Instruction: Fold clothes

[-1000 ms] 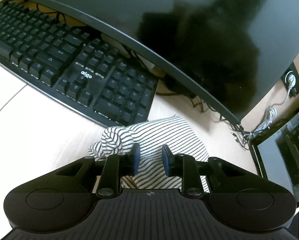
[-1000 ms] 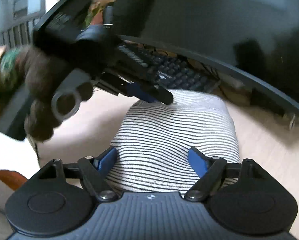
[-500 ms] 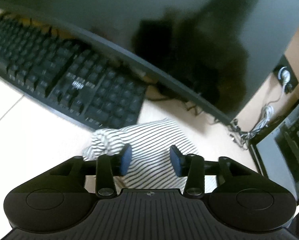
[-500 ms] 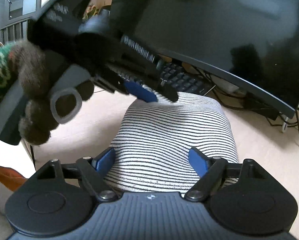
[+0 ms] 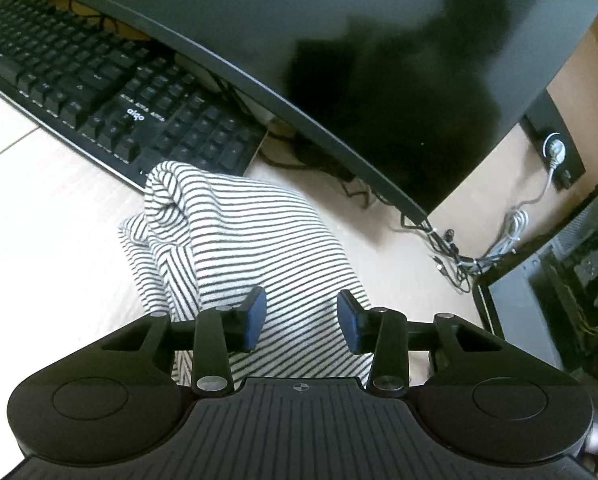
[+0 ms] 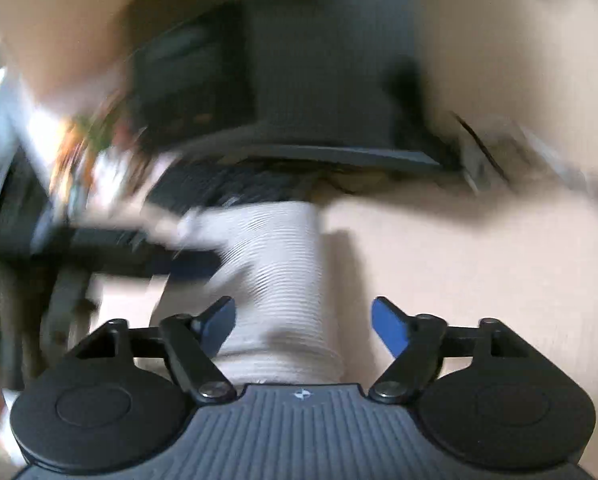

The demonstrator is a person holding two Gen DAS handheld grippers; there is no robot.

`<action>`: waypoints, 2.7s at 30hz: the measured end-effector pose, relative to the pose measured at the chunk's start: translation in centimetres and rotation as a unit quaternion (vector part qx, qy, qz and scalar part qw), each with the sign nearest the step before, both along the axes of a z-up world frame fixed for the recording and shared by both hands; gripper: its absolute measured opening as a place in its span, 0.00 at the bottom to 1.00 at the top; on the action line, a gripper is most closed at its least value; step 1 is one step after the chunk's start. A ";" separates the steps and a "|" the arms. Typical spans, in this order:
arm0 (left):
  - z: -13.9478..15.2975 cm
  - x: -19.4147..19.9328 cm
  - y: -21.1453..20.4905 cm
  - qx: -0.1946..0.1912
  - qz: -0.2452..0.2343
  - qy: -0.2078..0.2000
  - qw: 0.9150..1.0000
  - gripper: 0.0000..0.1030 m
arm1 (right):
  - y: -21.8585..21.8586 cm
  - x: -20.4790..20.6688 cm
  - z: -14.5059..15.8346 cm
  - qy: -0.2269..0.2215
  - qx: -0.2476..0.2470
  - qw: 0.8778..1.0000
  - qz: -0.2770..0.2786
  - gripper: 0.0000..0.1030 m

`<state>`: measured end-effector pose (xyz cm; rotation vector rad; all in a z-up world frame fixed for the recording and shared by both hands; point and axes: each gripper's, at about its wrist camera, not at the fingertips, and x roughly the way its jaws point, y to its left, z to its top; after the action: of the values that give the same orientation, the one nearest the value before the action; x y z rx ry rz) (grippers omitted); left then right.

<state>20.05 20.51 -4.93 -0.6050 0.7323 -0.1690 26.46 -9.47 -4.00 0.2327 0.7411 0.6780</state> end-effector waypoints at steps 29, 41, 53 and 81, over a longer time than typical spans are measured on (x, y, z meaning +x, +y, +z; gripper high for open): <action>-0.4 -3.2 1.1 -0.005 0.030 -0.061 0.998 0.46 | 7.2 -1.9 0.2 -0.126 -0.135 0.978 0.093 0.86; -1.6 -5.7 -0.6 0.060 0.062 -0.019 0.996 0.48 | 8.4 -4.6 -3.3 -0.129 -0.187 0.966 0.123 0.92; -0.3 -11.8 -6.8 0.117 0.154 0.016 0.981 0.79 | 3.7 -6.9 -1.4 -0.104 -0.158 0.976 0.111 1.00; 1.8 -18.5 -17.8 0.260 0.240 0.053 0.934 1.00 | -5.7 -14.3 0.0 -0.134 -0.107 0.984 0.042 1.00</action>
<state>1.53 2.67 -3.11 -0.2692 0.6755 0.5023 12.18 -15.19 -4.03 -0.0866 0.5619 0.6884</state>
